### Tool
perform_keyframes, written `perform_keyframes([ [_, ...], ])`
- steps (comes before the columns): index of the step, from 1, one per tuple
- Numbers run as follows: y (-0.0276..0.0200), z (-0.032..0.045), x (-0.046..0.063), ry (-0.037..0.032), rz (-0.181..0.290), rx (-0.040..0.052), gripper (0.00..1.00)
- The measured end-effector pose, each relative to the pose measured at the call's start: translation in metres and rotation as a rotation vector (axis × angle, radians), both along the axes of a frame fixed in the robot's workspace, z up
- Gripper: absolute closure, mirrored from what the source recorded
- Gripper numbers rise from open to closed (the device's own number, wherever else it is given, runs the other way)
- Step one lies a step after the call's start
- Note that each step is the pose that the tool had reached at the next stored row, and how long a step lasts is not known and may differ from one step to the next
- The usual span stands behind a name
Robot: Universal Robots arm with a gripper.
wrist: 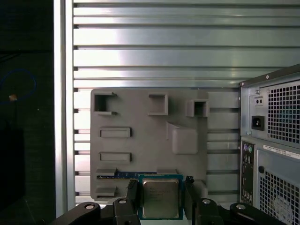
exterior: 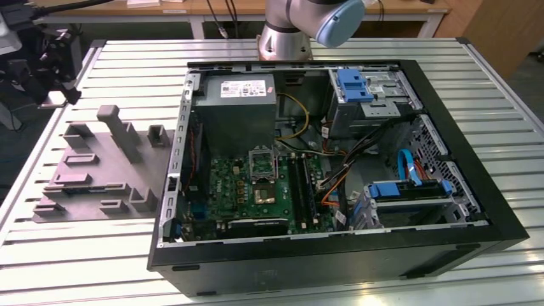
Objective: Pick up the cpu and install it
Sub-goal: 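Pick up the cpu and move it towards the insertion slot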
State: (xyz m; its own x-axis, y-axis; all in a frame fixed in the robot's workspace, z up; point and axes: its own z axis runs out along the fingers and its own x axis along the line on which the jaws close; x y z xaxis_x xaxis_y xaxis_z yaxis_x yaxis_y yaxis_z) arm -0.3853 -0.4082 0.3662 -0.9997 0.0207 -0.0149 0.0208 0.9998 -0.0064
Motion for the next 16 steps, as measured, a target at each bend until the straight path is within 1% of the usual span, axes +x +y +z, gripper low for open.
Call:
perform_keyframes([
  [15, 0.0, 0.0, 0.0041, 0.0, 0.0, 0.0, 0.53],
  [16, 0.0, 0.0, 0.0098, 0.0, 0.0, -0.0001, 0.53],
])
